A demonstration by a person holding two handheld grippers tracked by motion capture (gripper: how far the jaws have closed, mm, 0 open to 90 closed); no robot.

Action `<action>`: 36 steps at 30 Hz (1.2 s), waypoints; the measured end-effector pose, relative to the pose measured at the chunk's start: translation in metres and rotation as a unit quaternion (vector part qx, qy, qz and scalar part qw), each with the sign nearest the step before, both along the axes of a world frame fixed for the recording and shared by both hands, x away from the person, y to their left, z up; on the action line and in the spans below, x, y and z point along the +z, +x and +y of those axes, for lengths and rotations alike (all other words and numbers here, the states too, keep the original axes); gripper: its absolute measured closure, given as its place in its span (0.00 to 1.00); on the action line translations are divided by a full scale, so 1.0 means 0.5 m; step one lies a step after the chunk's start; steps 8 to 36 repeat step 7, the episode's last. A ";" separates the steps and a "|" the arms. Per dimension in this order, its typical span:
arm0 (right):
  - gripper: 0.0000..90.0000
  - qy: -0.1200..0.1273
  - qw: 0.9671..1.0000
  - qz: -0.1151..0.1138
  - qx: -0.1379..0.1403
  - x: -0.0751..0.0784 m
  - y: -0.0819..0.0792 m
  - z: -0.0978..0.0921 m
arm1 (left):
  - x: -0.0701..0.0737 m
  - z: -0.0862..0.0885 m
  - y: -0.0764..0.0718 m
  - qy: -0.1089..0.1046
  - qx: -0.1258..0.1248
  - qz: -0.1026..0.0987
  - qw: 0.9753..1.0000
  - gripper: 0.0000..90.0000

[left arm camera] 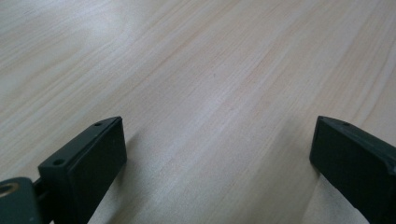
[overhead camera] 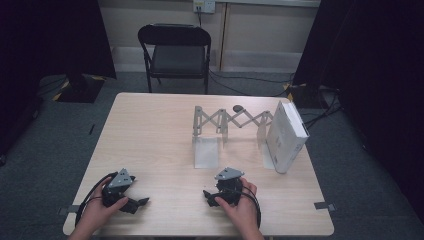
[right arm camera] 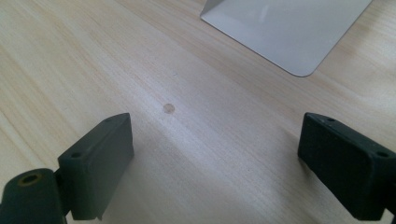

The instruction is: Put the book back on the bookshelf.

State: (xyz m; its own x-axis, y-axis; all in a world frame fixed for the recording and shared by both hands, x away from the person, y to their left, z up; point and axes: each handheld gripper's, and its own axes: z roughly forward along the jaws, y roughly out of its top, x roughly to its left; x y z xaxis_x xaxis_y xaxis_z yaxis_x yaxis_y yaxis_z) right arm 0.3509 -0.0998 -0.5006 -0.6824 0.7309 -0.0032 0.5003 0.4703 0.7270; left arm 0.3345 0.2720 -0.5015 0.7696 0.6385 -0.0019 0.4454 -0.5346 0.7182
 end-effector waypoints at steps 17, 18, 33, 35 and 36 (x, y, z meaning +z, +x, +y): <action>0.11 0.000 1.000 0.001 -0.002 0.000 0.000 0.001 | 0.000 0.000 0.000 0.000 0.000 0.000 1.000 0.04; 0.11 0.000 1.000 0.001 -0.002 0.000 0.000 0.001 | 0.000 0.000 0.000 0.000 0.000 0.000 1.000 0.04; 0.11 0.000 1.000 0.001 -0.002 0.000 0.000 0.001 | 0.000 0.000 0.000 0.000 0.000 0.000 1.000 0.04; 0.11 0.000 1.000 0.001 -0.002 0.000 0.000 0.001 | 0.000 0.000 0.000 0.000 0.000 0.000 1.000 0.04; 0.11 0.000 1.000 0.001 -0.002 0.000 0.000 0.001 | 0.000 0.000 0.000 0.000 0.000 0.000 1.000 0.04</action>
